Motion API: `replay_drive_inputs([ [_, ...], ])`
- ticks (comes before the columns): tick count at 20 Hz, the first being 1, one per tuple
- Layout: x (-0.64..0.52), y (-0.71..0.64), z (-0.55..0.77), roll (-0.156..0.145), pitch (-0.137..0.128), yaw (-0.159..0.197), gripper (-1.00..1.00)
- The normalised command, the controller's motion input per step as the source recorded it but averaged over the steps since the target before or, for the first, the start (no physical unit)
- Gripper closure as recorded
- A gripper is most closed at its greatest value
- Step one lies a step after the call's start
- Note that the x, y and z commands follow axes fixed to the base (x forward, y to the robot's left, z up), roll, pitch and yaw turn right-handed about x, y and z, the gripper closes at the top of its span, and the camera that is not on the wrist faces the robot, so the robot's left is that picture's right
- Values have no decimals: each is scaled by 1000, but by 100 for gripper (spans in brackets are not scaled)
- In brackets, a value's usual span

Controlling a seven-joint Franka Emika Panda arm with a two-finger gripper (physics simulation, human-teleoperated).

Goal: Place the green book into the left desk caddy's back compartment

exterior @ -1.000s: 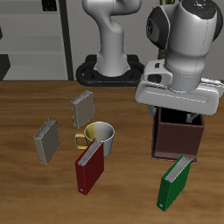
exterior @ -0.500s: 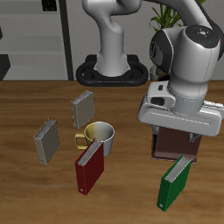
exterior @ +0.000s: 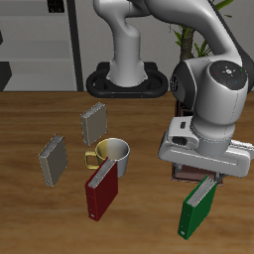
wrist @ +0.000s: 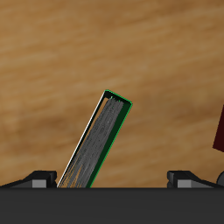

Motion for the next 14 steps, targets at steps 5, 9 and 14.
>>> replay_drive_inputs([
  [5, 86, -18, -469, -3, 56, -17, -100],
  [9, 73, -30, -450, -1, 78, 8, -100],
  [14, 64, 62, -466, 27, 81, -9, -100],
])
